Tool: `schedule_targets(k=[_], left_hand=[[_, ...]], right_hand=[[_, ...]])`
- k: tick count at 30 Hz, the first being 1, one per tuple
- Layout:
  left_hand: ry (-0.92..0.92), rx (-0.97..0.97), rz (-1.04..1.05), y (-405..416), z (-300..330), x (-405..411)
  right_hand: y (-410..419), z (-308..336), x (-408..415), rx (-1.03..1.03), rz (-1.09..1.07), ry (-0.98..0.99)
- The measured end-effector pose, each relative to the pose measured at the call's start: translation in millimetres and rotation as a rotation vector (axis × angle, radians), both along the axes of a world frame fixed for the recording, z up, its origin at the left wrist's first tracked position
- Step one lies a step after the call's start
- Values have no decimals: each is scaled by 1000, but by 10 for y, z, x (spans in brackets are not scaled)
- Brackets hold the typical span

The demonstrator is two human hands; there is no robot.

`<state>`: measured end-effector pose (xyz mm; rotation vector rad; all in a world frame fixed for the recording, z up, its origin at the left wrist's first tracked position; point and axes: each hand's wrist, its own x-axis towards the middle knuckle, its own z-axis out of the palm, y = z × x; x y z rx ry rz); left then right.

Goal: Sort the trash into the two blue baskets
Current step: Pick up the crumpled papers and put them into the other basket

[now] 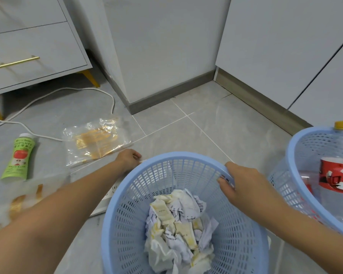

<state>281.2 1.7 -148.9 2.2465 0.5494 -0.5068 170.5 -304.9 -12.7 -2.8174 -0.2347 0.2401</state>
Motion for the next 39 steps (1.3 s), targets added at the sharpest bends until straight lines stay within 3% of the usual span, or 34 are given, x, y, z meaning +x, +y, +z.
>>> schedule_targets(k=[7, 14, 21, 27, 31, 34, 39], left_hand=[[-10, 96, -37, -37, -15, 19], [-91, 58, -53, -57, -50, -31], [-167, -439, 200, -51, 212, -110], [-310, -691, 221, -20, 835, -250], [-371, -827, 137, -55, 1387, -511], [-375, -924, -61, -114, 1840, -773], [-317, -717, -447, -408, 2150, -1189]], right_hand=[[5, 15, -3, 9, -8, -7], [13, 4, 4, -6, -11, -7], [9, 5, -1, -11, -8, -18], [8, 1, 3, -27, -1, -18], [9, -4, 10, -26, 5, -27], [-2, -10, 10, -44, 2, -17], [22, 11, 4, -18, -55, -4]])
